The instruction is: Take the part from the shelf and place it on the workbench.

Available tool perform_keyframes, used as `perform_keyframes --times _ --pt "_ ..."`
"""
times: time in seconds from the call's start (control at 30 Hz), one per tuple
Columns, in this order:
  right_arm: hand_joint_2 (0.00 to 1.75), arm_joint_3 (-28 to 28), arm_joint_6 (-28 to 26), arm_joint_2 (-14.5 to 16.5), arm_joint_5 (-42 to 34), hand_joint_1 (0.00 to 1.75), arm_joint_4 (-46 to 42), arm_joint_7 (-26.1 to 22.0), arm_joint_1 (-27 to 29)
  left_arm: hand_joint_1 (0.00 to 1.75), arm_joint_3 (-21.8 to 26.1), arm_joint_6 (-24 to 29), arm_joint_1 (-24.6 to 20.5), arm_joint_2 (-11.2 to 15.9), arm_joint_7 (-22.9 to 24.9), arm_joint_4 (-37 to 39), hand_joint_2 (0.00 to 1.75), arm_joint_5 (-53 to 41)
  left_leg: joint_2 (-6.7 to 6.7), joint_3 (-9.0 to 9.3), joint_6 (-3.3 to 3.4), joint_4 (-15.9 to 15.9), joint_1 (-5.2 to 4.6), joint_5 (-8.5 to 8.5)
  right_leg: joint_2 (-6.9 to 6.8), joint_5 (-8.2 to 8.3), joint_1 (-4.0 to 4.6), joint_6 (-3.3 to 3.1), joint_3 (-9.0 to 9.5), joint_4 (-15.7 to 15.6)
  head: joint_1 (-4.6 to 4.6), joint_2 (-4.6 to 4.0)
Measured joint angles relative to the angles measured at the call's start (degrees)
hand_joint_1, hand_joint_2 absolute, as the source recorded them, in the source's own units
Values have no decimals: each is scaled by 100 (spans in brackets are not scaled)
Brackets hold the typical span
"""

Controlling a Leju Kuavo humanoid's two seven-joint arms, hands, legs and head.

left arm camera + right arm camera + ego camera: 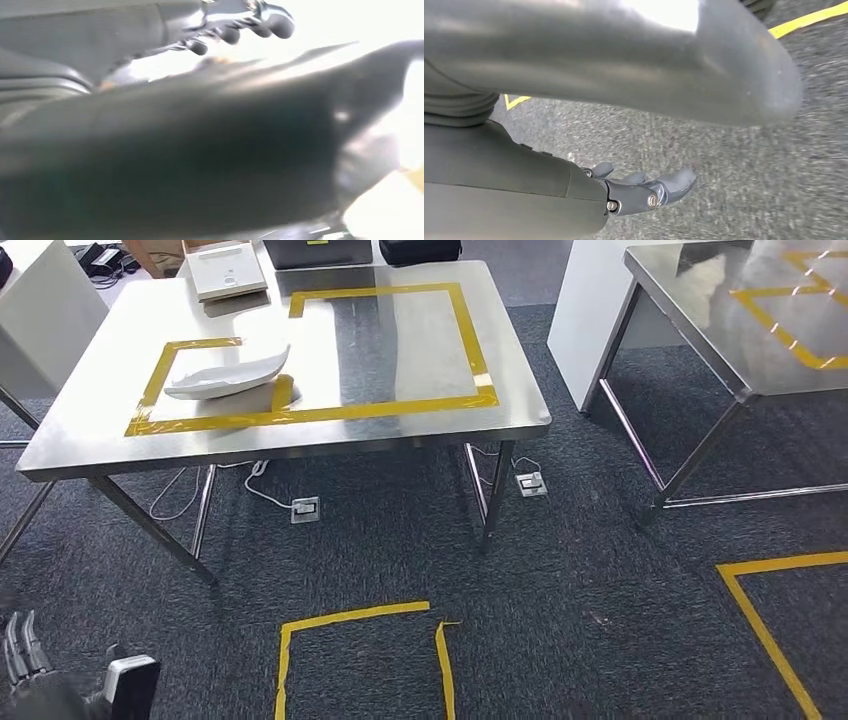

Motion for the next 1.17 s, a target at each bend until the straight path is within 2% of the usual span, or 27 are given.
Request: perform_keyframes --times 0.07,0.1,0.17,0.2,0.23,0.27,0.33,0.37,0.4,0.43,0.47,0.5,0.57,0.6,0.67,0.7,0.73,0.77,0.83,0.87,0.9,0.93,0.97,1.0,1.03,1.1,1.17 --pt "0 -1 20 -6 46 0 -1 17 1 0 519 0 -176 210 160 1053 0 426 -12 456 50 -696 -14 -157 21 104 1 71 -81 32 13 1" --pt "0 -2 33 -9 71 0 -2 25 2 0 748 -24 -231 321 332 1555 0 535 -16 536 96 -865 -33 -245 32 156 4 109 -87 26 21 2" --pt "0 -1 73 -21 117 0 -2 37 13 0 1145 -234 -271 517 932 2427 0 664 -1 476 218 -904 -49 -188 46 213 -13 182 -92 10 25 3" --pt "0 -1 101 -30 142 0 -2 42 21 0 1337 -449 -273 603 1312 2818 0 792 14 426 280 -902 -52 -133 49 116 -22 214 -128 62 9 4" --pt "0 0 129 -39 162 0 -1 48 29 0 1523 -693 -258 672 1721 3159 0 952 32 360 336 -907 -50 -70 49 -95 -31 239 -188 208 -4 4" --pt "0 1 163 -50 187 0 -1 53 33 0 1731 -967 -224 722 2198 3473 0 1142 49 282 377 -909 -47 -2 46 -414 -34 256 -270 474 -18 4" --pt "0 3 239 -91 227 0 -1 60 30 0 2128 -1360 -125 774 3328 3990 0 1385 66 106 411 -897 -62 133 47 -1017 -24 270 -415 1224 -27 4" --pt "0 5 274 -122 248 0 -1 62 25 0 2295 -1490 -84 778 3959 4216 0 1428 69 12 419 -885 -73 205 48 -1133 -14 267 -429 1552 -25 4" --pt "0 7 295 -153 263 0 -1 67 19 0 2413 -1556 -54 774 4505 4398 0 1410 67 -87 423 -867 -84 276 48 -1094 0 254 -369 1730 -11 4" --pt "0 9 307 -180 276 0 -2 75 11 0 2502 -1610 -32 767 4926 4548 0 1388 62 -183 422 -847 -94 343 48 -947 18 229 -212 1704 10 4" --pt "0 10 311 -200 285 0 -2 82 2 0 2573 -1655 -17 757 5188 4672 0 1371 53 -276 415 -827 -102 404 50 -782 43 191 52 1458 36 4" --pt "0 12 313 -218 289 0 -2 87 -11 0 2631 -1680 -10 745 5334 4785 0 1359 45 -351 403 -809 -108 460 52 -720 74 136 390 1038 56 4" --pt "0 15 317 -240 292 0 -2 85 -41 0 2714 -1699 -14 720 5424 4949 0 1344 38 -425 360 -796 -121 565 54 -819 123 49 974 173 67 4" --pt "0 16 318 -247 294 0 -2 83 -53 0 2747 -1699 -24 713 5447 5011 0 1339 38 -435 330 -804 -119 617 54 -897 139 23 1104 -68 60 4" --pt "0 19 317 -255 295 0 -2 86 -62 0 2803 -1692 -40 711 5485 5101 0 1334 36 -436 261 -840 -114 718 47 -852 139 -9 1094 -159 42 4" --pt "0 20 316 -257 295 0 -2 89 -65 0 2823 -1687 -45 710 5497 5142 0 1333 25 -457 227 -818 -109 684 34 -795 124 -44 1056 -179 27 4" --pt "0 20 316 -260 295 0 -2 92 -69 0 2835 -1684 -45 708 5507 5176 0 1333 14 -491 192 -727 -105 542 20 -724 106 -82 1005 -193 -2 4" --pt "0 20 316 -260 295 0 -2 92 -70 0 2844 -1681 -44 706 5512 5205 0 1332 4 -550 155 -526 -96 288 7 -646 87 -113 936 -206 -46 4" --pt "0 20 316 -261 295 0 -2 92 -65 0 2867 -1680 -48 703 5516 5243 0 1330 -2 -697 88 144 -67 -331 -9 -510 83 -132 767 -191 -142 4" --pt "0 20 316 -261 295 0 -2 92 -61 0 2877 -1680 -51 704 5515 5254 0 1329 -1 -743 61 495 -55 -507 -16 -442 81 -124 673 -178 -178 4" --pt "0 20 316 -261 295 0 -2 91 -61 0 2886 -1680 -54 704 5515 5263 0 1328 0 -733 41 741 -45 -522 -25 -375 77 -112 573 -160 -202 4" --pt "0 20 316 -261 295 0 -2 91 -63 0 2889 -1680 -56 704 5523 5274 0 1327 0 -641 25 828 -34 -397 -33 -309 71 -95 465 -132 -219 4" --pt "0 20 314 -261 292 0 -2 92 -65 0 2892 -1683 -59 703 5546 5283 0 1328 0 -459 15 724 -23 -200 -38 -250 61 -72 354 -96 -229 4" --pt "0 20 306 -261 286 0 -2 99 -68 0 2898 -1693 -65 701 5584 5289 0 1329 0 -186 8 440 -10 -43 -41 -198 52 -45 252 -50 -234 4" --pt "0 20 289 -261 271 0 -2 114 -69 0 2908 -1721 -77 690 5633 5292 0 1331 -1 129 6 34 -4 -48 -42 -153 46 -12 166 -5 -237 4" --pt "87 20 227 -261 241 0 -2 177 -74 0 2926 -1834 -101 649 5696 5294 87 1317 -10 605 76 -685 -25 -266 -41 -82 49 60 81 63 -235 4" --pt "175 20 164 -261 233 0 -2 265 -80 0 2933 -1982 -110 603 5680 5298 175 1270 -14 706 174 -912 -62 -377 -41 -22 49 117 67 76 -245 4"
